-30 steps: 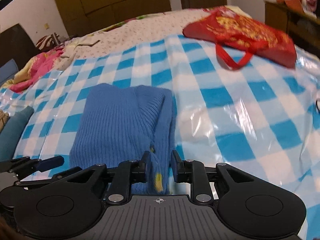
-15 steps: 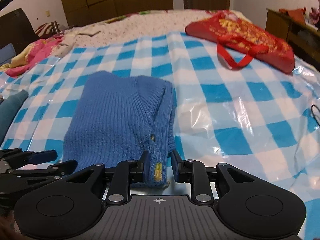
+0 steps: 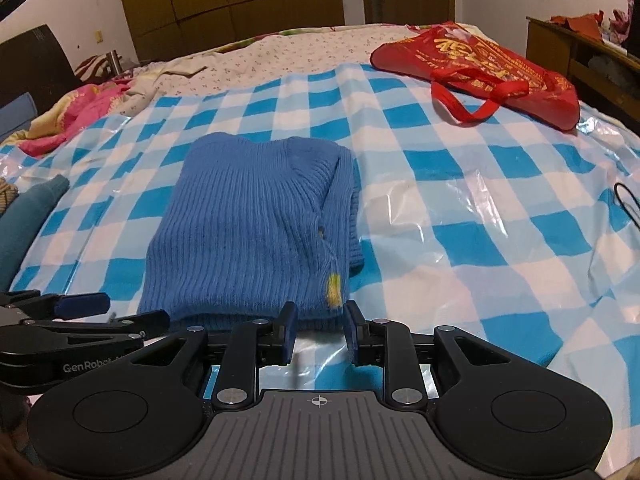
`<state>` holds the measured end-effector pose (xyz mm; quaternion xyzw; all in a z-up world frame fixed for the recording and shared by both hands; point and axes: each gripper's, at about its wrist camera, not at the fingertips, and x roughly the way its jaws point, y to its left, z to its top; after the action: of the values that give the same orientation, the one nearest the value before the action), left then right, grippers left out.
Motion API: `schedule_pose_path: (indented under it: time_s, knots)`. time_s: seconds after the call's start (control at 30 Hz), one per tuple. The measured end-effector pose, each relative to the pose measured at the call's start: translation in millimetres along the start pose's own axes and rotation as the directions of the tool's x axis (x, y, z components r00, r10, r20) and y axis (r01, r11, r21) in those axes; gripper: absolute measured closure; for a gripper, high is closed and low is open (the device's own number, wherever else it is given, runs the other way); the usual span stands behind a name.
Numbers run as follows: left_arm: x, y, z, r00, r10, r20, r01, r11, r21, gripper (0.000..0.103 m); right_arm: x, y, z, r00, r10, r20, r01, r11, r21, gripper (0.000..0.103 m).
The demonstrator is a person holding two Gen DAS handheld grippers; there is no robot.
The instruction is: Fold small clothes
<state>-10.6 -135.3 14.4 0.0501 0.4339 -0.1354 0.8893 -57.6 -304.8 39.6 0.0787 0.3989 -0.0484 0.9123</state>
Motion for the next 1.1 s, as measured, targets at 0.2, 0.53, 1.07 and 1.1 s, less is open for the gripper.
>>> schedule_pose_path:
  time_s: [0.2, 0.53, 1.07, 1.1]
  knots:
    - [-5, -1, -5, 1.000, 0.012, 0.017, -0.012, 1.000, -0.006, 0.023, -3, 0, -5, 1.000, 0.007, 0.011, -0.007, 1.000, 0.011, 0.074]
    - [-4, -5, -9, 0.998, 0.066, 0.020, -0.066, 0.998, 0.010, 0.008, 0, 1, -15, 1.000, 0.028, 0.001, -0.028, 0.999, 0.034, 0.074]
    - [-1, -4, -15, 0.997, 0.083, -0.003, -0.083, 0.996, -0.020, 0.000, 3, -2, -23, 1.000, 0.027, -0.011, -0.026, 0.998, 0.054, 0.074]
    - [-1, -4, -16, 0.997, 0.081, -0.006, -0.081, 0.996, -0.022, 0.000, 4, -3, -23, 0.999, 0.029, -0.014, -0.028, 0.998, 0.054, 0.074]
